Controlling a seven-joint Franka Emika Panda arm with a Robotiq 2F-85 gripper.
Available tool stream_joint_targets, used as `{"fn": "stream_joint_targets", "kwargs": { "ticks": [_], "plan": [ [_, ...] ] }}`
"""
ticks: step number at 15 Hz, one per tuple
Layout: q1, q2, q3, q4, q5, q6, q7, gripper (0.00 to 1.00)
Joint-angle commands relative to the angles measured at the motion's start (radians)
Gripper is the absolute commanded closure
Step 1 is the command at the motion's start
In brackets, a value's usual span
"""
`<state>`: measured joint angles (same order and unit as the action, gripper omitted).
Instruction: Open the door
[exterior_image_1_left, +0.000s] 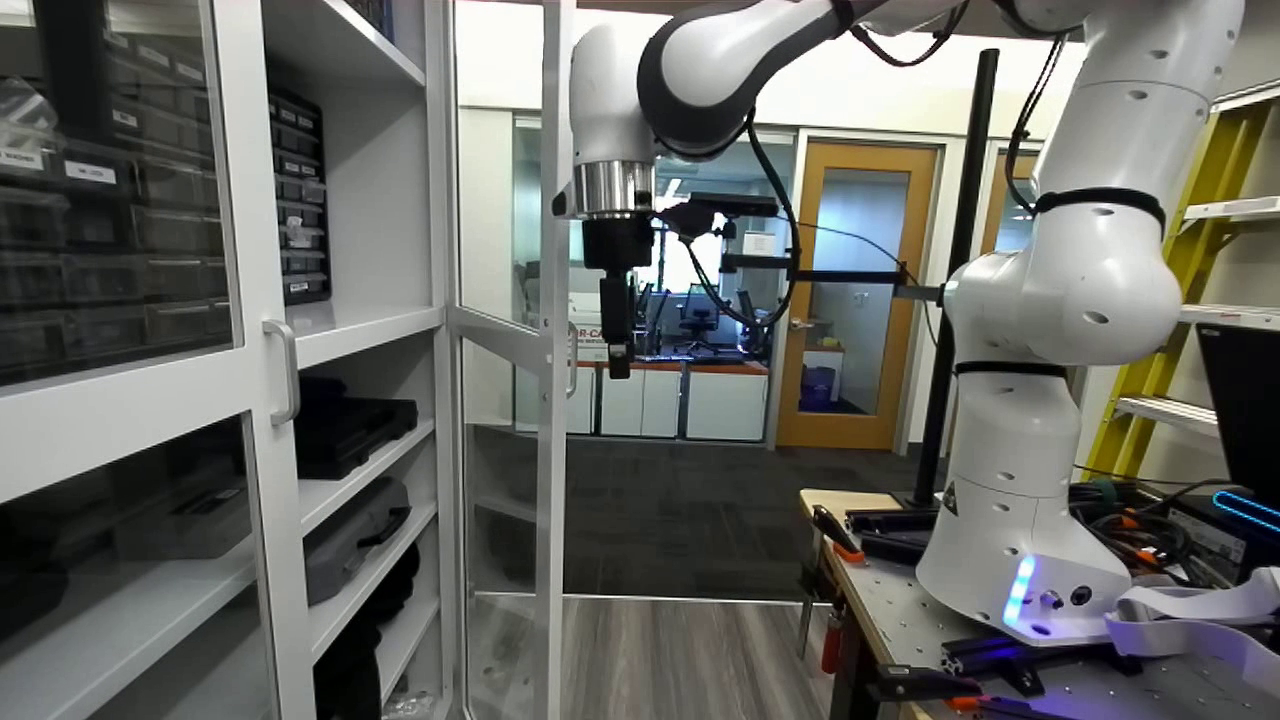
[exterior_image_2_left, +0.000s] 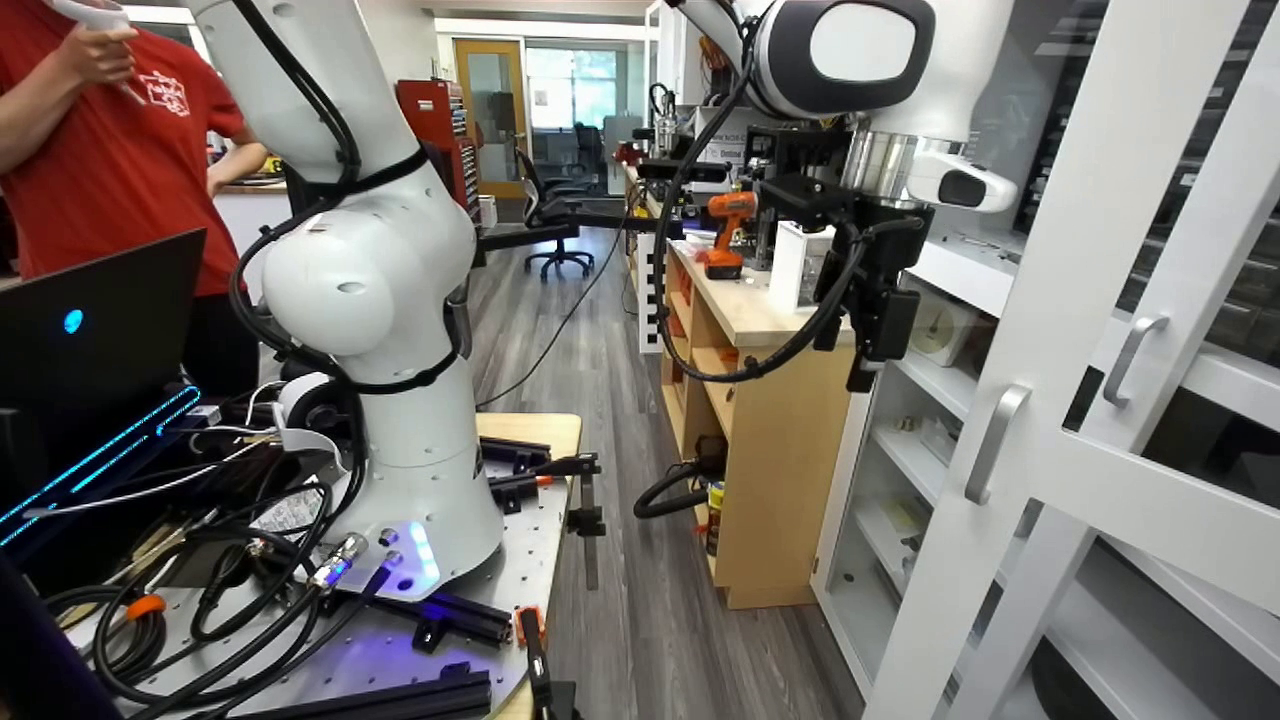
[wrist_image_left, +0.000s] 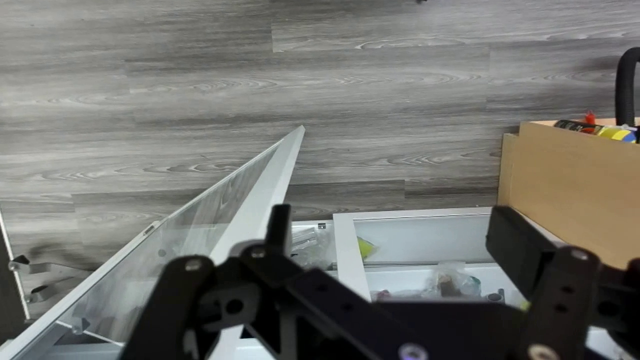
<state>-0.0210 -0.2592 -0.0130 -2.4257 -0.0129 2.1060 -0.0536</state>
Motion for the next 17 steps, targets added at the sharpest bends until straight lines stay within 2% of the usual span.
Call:
{"fn": "stream_joint_targets", "kwargs": {
  "ticks": [1, 10, 17],
  "plan": [
    [0.032, -0.006, 0.019, 0.019, 0.028, 0.005, 0.001, 0.0],
    [0.053, 0.033, 0.03, 0.074, 0.048, 0.006, -0.015, 0.0],
    [0.05, 0.027, 0.034, 0.063, 0.032, -0.002, -0.005, 0.0]
  ]
}}
